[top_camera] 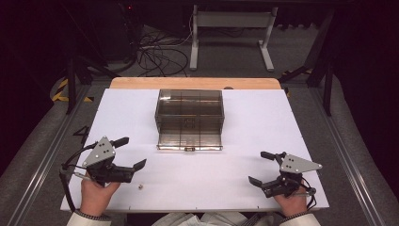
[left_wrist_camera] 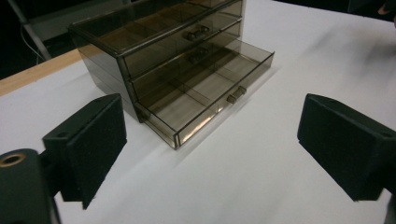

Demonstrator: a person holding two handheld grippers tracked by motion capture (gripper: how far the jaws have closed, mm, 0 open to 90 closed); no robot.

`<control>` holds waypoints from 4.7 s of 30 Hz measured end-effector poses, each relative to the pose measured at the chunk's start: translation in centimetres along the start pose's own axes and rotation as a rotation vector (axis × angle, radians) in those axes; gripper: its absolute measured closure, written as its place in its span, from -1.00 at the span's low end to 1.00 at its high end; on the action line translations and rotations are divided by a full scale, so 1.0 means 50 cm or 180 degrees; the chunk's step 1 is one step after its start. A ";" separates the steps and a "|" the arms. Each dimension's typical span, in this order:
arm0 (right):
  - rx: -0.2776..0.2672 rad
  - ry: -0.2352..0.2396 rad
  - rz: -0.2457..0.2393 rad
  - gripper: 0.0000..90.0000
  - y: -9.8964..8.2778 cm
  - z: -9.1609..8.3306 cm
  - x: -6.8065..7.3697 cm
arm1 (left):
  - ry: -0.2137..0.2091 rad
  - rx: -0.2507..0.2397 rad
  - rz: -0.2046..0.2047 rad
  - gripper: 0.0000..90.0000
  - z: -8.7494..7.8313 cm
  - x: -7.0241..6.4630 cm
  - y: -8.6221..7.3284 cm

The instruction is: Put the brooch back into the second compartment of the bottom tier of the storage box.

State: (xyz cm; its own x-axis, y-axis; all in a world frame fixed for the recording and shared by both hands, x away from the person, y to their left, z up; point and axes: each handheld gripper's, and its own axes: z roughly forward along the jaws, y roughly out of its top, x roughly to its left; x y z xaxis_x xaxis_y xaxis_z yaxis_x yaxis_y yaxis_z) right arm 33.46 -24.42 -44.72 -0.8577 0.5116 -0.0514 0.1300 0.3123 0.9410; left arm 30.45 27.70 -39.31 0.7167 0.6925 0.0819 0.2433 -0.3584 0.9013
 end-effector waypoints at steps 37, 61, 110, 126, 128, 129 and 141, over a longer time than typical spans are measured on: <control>-0.0007 0.0021 0.0012 -0.93 0.000 0.000 0.000 | -0.0434 0.1605 0.0127 -0.46 0.068 -0.019 -0.033; -0.0006 0.0053 -0.0005 -0.93 0.000 -0.001 -0.001 | -0.0586 0.2293 0.0285 -0.06 0.098 -0.047 -0.049; -0.0001 0.0093 0.0009 -0.93 -0.001 0.002 0.000 | -0.0509 0.2447 0.0435 0.75 0.102 -0.058 -0.047; 0.0005 0.0091 0.0003 -0.93 -0.001 0.003 0.000 | -0.0361 0.1896 0.0361 0.75 0.068 -0.048 -0.021; 0.0005 0.0091 0.0002 -0.93 -0.001 0.003 0.000 | -0.0347 0.1807 0.0366 0.75 0.064 -0.046 -0.018; 0.0003 0.0090 -0.0001 -0.93 -0.001 0.003 0.000 | -0.0340 0.1748 0.0345 0.75 0.061 -0.046 -0.017; -0.0003 0.0097 -0.0006 -0.93 -0.001 0.003 0.001 | -0.0331 0.1218 0.0177 0.75 0.036 -0.025 -0.013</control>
State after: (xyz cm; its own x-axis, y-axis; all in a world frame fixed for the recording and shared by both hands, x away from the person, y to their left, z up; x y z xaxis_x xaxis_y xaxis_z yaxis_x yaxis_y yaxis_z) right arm 33.50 -24.32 -44.82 -0.8727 0.4864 -0.0428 0.1280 0.3125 0.9413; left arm 30.58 25.92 -40.76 0.7933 0.6054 0.0648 0.4141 -0.6145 0.6715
